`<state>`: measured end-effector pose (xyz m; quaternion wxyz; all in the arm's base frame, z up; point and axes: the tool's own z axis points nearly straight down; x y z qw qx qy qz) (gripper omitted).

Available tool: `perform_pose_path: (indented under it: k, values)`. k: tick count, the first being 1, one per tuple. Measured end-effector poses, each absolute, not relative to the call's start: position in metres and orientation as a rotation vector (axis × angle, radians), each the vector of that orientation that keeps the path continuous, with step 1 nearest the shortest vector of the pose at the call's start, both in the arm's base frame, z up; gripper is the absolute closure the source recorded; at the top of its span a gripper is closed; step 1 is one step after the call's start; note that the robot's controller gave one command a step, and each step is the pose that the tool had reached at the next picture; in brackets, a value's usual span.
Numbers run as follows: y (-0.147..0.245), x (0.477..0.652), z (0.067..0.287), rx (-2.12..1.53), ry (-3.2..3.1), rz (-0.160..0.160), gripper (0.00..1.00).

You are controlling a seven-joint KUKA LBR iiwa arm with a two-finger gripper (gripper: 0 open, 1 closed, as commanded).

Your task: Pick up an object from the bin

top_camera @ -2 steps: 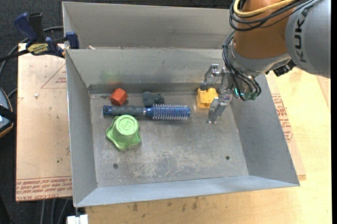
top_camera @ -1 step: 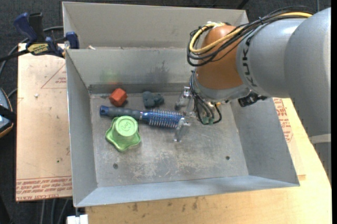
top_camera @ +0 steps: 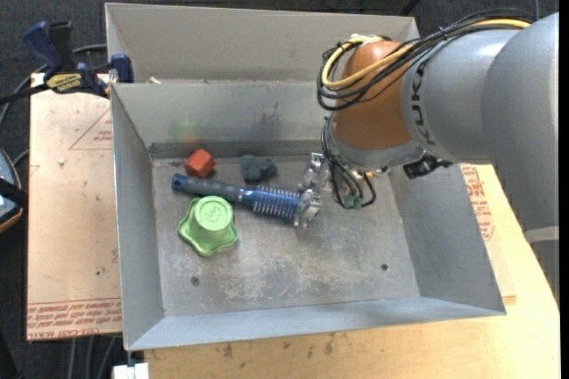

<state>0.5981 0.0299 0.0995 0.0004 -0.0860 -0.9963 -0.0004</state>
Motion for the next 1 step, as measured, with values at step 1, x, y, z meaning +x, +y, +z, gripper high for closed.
perform_pose_path:
  k: [1]
  values:
    - [0.0352,0.607,0.3255,-0.086,-3.15,0.0,1.0]
